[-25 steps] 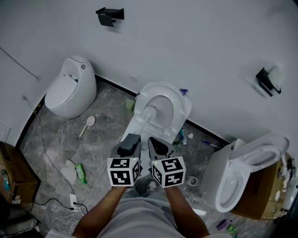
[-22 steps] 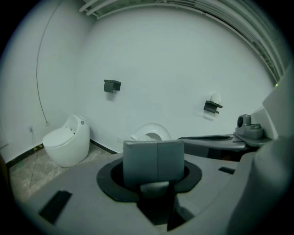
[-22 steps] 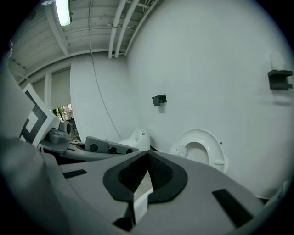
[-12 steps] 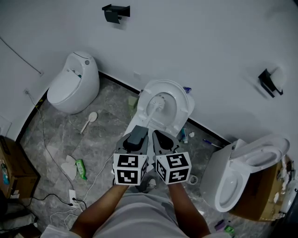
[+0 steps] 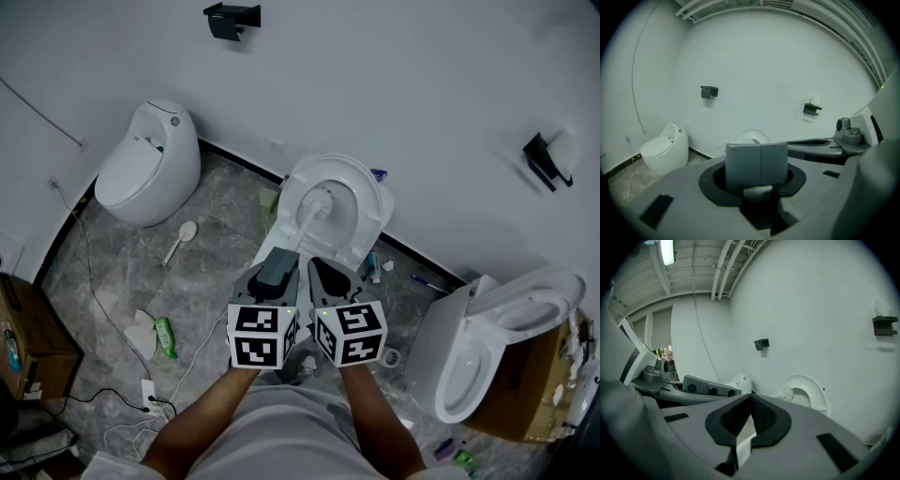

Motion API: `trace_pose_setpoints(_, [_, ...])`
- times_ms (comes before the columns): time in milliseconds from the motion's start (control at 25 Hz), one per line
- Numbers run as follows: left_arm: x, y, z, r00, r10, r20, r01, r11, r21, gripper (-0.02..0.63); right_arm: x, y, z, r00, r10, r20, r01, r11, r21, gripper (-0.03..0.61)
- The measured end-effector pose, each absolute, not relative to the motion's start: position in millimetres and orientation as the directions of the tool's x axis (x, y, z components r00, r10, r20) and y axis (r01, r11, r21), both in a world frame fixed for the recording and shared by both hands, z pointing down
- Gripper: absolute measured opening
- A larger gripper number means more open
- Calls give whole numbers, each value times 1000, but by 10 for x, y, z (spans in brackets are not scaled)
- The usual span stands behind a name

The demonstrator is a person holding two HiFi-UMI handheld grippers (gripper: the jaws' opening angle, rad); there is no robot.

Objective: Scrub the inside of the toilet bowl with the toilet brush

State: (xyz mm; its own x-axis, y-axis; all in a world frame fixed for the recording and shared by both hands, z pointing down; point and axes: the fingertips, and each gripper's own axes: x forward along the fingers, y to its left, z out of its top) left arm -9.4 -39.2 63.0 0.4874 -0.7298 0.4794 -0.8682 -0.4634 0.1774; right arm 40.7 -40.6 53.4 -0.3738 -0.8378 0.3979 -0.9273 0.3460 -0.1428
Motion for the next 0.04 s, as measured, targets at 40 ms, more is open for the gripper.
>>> trace_pose_setpoints(40, [-98,-396,627,488,-730,478,-868,-463,178,156,401,-409,535,-374,-837,398,-927,347,-142,-2])
